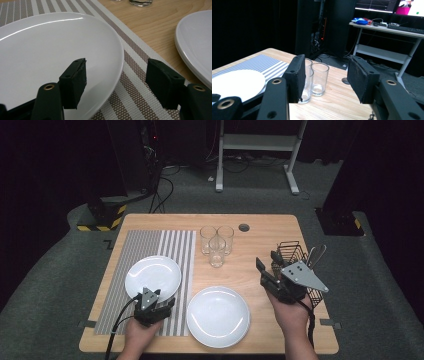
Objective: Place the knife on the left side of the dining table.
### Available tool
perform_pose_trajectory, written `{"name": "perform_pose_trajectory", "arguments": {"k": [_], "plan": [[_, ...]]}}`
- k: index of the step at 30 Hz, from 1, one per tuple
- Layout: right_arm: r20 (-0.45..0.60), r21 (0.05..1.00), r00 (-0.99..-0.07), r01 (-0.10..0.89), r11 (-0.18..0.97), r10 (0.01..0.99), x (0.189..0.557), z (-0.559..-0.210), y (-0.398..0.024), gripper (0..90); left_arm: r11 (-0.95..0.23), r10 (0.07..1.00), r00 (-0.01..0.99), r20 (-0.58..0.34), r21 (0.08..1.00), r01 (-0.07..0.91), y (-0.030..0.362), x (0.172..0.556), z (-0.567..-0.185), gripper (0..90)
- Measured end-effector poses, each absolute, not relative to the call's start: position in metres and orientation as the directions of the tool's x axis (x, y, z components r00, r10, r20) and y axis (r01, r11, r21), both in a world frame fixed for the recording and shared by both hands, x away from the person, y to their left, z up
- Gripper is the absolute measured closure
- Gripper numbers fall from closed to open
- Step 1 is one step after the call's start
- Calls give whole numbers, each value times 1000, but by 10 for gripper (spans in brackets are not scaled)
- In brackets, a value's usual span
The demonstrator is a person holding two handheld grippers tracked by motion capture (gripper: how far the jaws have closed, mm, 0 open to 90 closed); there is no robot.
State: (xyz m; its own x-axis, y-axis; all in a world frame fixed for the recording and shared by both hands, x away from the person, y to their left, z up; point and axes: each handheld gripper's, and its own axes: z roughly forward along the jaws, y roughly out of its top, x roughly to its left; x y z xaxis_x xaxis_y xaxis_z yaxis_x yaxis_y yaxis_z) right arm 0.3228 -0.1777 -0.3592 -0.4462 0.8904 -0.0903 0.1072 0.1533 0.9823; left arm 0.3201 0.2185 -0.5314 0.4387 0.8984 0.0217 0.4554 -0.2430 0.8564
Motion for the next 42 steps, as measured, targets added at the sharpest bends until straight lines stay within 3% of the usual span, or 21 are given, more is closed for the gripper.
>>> {"name": "perform_pose_trajectory", "arguments": {"k": [30,42], "plan": [[-101,955,-369,223,194,924,354,-372,-206,552,-234,902,432,14,856,461,219,320,-532,336],[-109,944,-359,254,210,927,357,-383,-209,620,-236,897,441,14,860,453,219,320,-531,335]]}}
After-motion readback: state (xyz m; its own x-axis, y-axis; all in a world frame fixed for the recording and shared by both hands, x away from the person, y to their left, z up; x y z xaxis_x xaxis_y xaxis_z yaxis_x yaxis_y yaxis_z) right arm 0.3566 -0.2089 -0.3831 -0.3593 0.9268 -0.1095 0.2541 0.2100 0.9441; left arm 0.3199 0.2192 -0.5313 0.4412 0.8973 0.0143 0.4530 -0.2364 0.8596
